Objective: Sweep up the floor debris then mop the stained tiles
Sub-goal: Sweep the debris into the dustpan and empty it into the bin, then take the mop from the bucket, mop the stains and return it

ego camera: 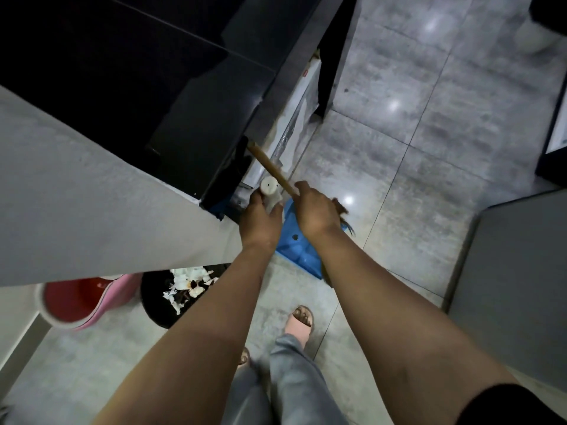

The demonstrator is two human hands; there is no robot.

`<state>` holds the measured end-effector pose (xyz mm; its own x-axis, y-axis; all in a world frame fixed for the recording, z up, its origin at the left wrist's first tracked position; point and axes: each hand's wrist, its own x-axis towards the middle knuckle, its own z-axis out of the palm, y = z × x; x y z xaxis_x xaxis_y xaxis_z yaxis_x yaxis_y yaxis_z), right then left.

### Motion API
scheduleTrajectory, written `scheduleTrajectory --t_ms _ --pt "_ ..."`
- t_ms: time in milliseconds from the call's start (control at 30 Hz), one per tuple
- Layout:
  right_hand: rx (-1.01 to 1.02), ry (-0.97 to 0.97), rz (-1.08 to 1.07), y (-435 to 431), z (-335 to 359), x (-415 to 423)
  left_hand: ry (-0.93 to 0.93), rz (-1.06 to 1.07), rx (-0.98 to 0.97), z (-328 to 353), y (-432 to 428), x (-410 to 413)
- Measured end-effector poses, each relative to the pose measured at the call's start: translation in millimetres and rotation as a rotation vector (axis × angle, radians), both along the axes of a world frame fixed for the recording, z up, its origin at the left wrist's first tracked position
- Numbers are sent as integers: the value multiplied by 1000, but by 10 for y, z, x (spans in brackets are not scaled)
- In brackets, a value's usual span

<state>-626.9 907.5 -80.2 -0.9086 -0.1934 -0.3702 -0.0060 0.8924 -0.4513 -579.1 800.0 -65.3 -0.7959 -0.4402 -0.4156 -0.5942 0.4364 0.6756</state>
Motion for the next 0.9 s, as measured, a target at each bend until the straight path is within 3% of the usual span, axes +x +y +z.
scheduleTrajectory --t_ms 100,200,333,500,900 --pt "-17 -34 -63 140 -12 187 -42 -78 -51 46 55 139" --pt "92 41 40 316 40 501 -51 -165 -96 106 100 382" --pt "242 9 113 450 161 954 -50 -435 -283 172 70 800" --pt "273 -36 105 311 466 1661 -83 -666 -407 329 -228 1454" --pt "197 148 324 -1506 1303 3250 -75 -649 -738 1154 -2213 3257"
